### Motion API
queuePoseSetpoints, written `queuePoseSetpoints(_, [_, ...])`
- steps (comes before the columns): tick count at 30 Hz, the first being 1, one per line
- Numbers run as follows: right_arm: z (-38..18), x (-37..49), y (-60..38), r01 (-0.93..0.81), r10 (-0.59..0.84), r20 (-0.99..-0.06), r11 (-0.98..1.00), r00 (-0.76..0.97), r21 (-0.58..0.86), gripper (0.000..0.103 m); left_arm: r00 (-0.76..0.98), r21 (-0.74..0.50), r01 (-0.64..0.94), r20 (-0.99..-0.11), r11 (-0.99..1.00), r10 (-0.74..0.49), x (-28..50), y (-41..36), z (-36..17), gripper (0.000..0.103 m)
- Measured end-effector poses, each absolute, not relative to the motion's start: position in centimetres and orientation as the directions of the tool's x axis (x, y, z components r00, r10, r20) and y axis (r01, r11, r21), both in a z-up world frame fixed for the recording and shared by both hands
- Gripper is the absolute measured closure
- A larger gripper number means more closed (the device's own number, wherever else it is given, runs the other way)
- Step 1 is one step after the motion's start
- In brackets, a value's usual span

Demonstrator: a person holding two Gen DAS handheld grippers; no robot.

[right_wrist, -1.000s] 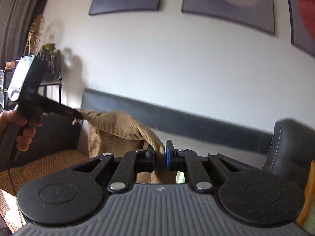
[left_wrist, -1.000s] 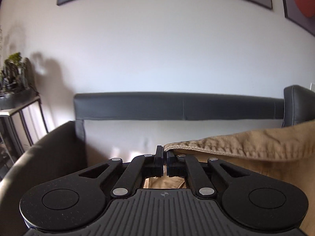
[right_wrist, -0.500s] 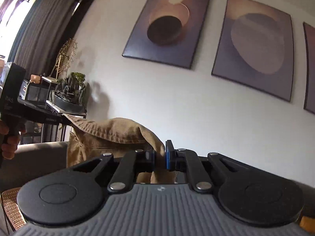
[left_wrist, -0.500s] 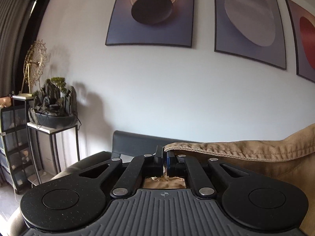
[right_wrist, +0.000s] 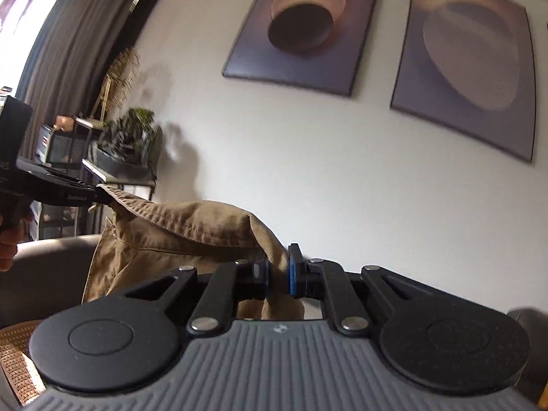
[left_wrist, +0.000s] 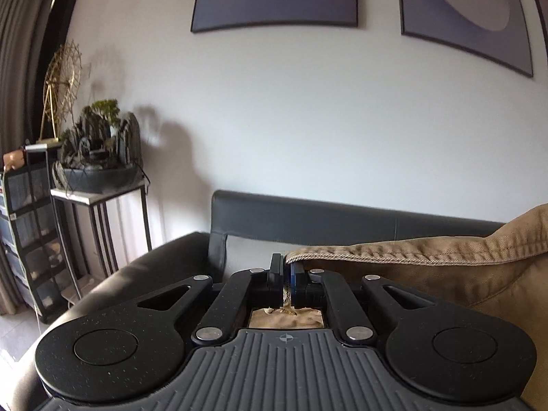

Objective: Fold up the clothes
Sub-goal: 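Lift the jacket high with both grippers to shake it out, then lower the jacket onto the seat and open both grippers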

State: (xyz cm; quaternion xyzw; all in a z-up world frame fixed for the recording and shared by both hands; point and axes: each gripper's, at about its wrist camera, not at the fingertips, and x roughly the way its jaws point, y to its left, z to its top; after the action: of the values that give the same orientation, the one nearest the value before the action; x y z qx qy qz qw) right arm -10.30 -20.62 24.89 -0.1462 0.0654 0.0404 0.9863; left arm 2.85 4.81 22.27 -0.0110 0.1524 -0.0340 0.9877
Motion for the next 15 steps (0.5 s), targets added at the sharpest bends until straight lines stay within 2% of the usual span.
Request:
queuePoseSetpoints(4, [21.1, -2.6, -21.6, -0.043, -0.011, -0.212, 0.967, 0.977, -0.250, 0.090, 0.926, 0.019, 0.011, -0.379, 1.000, -0.003, 9.8, 2.4, 17.7, 0.103])
queuePoseSetpoints(6, [18.8, 2.2, -21.9, -0.009, -0.049, -0.255, 0.975, 0.966, -0.221, 0.090, 0.896, 0.063, -0.006, -0.443, 0.998, 0.033, 14.3, 1.5, 14.4, 0.099])
queuePoseSetpoints(7, [17.6, 4.9, -22.0, 0.011, -0.070, -0.277, 0.978, 0.958, -0.209, 0.086, 0.874, 0.093, -0.009, -0.482, 0.996, 0.053, 16.6, 1.0, 12.4, 0.075])
queuePoseSetpoints(8, [16.1, 7.6, -22.2, 0.036, -0.093, -0.304, 0.981, 0.948, -0.189, 0.082, 0.851, 0.123, -0.011, -0.520, 0.992, 0.074, 18.9, 0.5, 10.4, 0.064])
queuePoseSetpoints(9, [14.5, 10.3, -22.5, 0.063, -0.117, -0.333, 0.984, 0.936, -0.167, 0.069, 0.826, 0.152, -0.012, -0.556, 0.988, 0.096, 21.2, 0.0, 8.4, 0.056])
queuePoseSetpoints(10, [12.6, 12.4, -22.9, 0.099, -0.149, -0.355, 0.983, 0.923, -0.154, 0.044, 0.797, 0.174, -0.006, -0.594, 0.985, 0.110, 22.8, 0.0, 6.1, 0.048])
queuePoseSetpoints(11, [10.4, 14.2, -23.3, 0.139, -0.184, -0.373, 0.980, 0.909, -0.144, 0.034, 0.766, 0.195, 0.001, -0.630, 0.981, 0.124, 24.3, 0.0, 3.8, 0.048])
queuePoseSetpoints(12, [8.5, 15.4, -23.6, 0.171, -0.215, -0.386, 0.974, 0.897, -0.146, 0.031, 0.746, 0.195, 0.012, -0.655, 0.981, 0.121, 24.9, 0.2, 2.2, 0.048])
queuePoseSetpoints(15, [3.9, 16.3, -24.8, 0.170, -0.233, -0.440, 0.969, 0.867, -0.180, 0.032, 0.709, 0.171, 0.075, -0.702, 0.982, 0.068, 24.3, 1.3, -1.4, 0.048])
